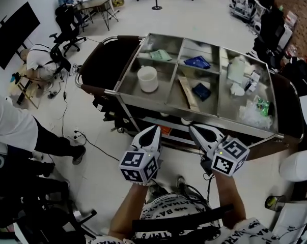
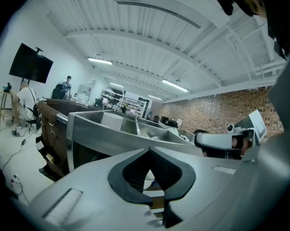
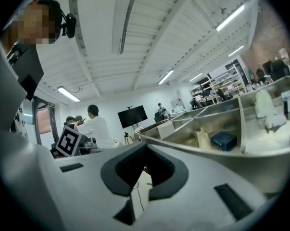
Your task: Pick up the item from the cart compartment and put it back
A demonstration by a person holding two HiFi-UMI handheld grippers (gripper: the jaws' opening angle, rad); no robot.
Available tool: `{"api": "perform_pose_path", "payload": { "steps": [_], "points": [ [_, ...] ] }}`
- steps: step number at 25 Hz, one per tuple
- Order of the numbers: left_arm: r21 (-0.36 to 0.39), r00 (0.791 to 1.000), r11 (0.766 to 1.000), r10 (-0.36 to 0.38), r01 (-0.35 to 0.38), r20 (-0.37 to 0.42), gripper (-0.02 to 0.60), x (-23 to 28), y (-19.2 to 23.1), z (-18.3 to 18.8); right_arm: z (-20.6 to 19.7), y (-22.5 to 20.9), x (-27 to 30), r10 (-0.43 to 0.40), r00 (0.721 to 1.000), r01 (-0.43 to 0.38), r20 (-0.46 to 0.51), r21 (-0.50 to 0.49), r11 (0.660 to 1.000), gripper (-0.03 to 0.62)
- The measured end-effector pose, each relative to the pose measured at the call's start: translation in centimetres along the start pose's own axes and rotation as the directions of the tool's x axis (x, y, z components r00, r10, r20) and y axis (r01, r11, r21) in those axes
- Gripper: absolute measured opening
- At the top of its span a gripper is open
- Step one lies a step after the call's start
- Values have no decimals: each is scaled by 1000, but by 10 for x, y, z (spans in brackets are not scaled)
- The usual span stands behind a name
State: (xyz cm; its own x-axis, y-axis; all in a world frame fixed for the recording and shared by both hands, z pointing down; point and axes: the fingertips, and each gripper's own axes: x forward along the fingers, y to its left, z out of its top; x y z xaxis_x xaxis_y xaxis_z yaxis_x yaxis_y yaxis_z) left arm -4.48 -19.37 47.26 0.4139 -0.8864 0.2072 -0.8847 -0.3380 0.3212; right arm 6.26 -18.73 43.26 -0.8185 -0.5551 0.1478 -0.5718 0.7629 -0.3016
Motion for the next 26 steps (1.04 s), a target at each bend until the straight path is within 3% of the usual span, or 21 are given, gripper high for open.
{"api": "perform_pose_path", "payload": {
  "steps": [8, 17, 26],
  "points": [
    [8, 1000, 1000, 6, -6, -5, 0, -15, -13, -10, -38, 11, -6, -27, 999, 28, -19, 41, 999, 5],
    [13, 999, 1000, 5, -5, 42, 0, -29, -23, 0, -34, 20, -15, -52, 998, 51, -29, -28, 998, 5],
    [12, 999, 1000, -2, 2, 36, 0, -38, -24, -1, -37, 35, -11, -43, 998, 41, -44, -52, 998, 5]
  ]
}}
